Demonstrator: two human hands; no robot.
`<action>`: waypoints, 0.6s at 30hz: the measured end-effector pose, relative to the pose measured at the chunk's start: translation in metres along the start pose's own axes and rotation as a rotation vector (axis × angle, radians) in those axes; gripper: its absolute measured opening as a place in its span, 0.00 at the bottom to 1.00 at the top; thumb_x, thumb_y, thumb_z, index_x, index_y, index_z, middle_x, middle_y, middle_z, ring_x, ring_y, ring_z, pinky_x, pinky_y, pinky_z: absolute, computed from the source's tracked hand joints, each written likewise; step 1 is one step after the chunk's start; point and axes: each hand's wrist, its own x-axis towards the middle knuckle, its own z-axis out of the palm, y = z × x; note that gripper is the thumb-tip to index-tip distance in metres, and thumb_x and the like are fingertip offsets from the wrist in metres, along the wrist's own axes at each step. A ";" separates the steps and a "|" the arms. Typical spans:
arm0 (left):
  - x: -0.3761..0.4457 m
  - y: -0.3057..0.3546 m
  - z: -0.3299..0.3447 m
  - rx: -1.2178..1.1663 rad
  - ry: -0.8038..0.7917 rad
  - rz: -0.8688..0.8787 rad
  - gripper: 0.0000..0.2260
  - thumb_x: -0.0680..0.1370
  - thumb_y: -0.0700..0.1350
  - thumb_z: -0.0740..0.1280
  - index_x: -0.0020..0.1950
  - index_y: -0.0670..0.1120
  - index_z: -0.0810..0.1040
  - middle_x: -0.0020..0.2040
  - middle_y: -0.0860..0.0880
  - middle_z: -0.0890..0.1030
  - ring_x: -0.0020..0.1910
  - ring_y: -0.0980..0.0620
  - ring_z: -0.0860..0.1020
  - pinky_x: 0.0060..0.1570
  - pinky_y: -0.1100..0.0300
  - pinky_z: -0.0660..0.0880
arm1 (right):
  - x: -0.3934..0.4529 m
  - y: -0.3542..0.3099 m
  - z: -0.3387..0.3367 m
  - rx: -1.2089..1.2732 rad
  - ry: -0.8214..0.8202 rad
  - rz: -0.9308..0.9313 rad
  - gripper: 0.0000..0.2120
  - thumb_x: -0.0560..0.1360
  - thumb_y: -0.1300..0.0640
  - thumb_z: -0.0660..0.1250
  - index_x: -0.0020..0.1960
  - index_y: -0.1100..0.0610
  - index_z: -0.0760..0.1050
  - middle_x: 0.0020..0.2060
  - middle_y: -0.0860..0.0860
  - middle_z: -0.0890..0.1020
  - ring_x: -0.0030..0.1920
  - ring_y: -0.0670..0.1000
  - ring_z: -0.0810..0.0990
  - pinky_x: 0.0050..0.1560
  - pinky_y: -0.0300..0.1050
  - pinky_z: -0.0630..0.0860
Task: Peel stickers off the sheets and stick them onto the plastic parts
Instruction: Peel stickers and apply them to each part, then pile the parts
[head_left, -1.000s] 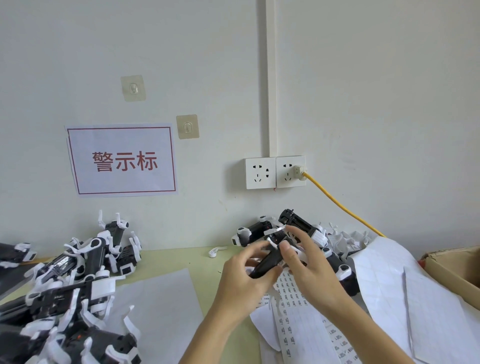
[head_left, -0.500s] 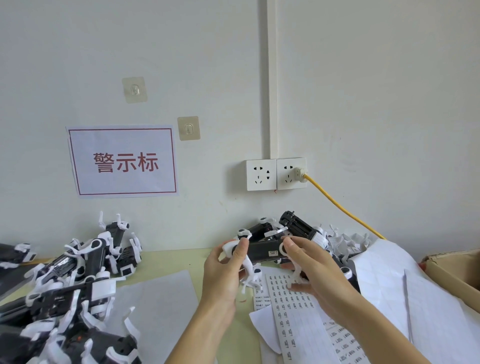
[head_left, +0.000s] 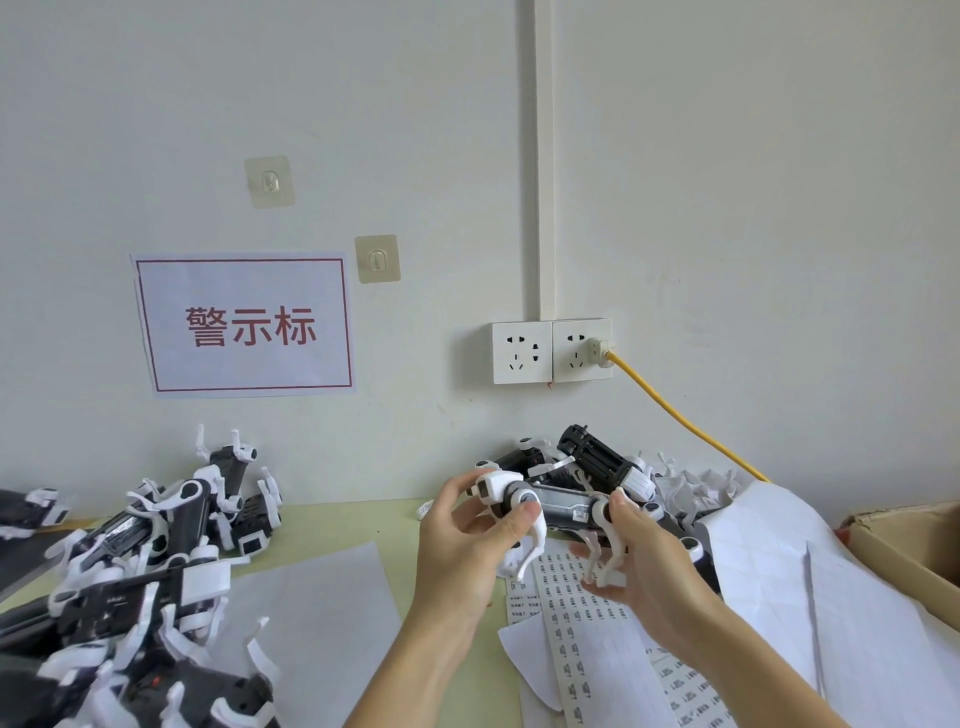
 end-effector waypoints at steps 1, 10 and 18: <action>0.000 0.000 0.000 0.009 -0.001 0.004 0.20 0.65 0.46 0.81 0.54 0.49 0.81 0.45 0.50 0.87 0.43 0.56 0.84 0.38 0.70 0.76 | 0.000 0.000 -0.001 0.013 -0.015 -0.004 0.20 0.84 0.46 0.56 0.71 0.54 0.71 0.65 0.54 0.77 0.58 0.56 0.83 0.57 0.58 0.78; 0.002 0.000 -0.004 0.175 0.005 -0.121 0.08 0.78 0.37 0.60 0.52 0.45 0.78 0.36 0.42 0.80 0.38 0.46 0.83 0.33 0.54 0.80 | -0.014 -0.017 -0.007 -0.123 -0.279 -0.114 0.17 0.72 0.44 0.69 0.58 0.49 0.81 0.53 0.57 0.83 0.46 0.59 0.84 0.44 0.48 0.79; -0.001 -0.013 -0.005 0.250 -0.023 -0.272 0.18 0.84 0.52 0.56 0.49 0.44 0.81 0.44 0.47 0.87 0.41 0.46 0.80 0.45 0.53 0.71 | -0.019 -0.033 -0.045 -0.275 -0.181 0.259 0.18 0.75 0.44 0.64 0.49 0.59 0.74 0.36 0.57 0.80 0.29 0.55 0.76 0.28 0.41 0.73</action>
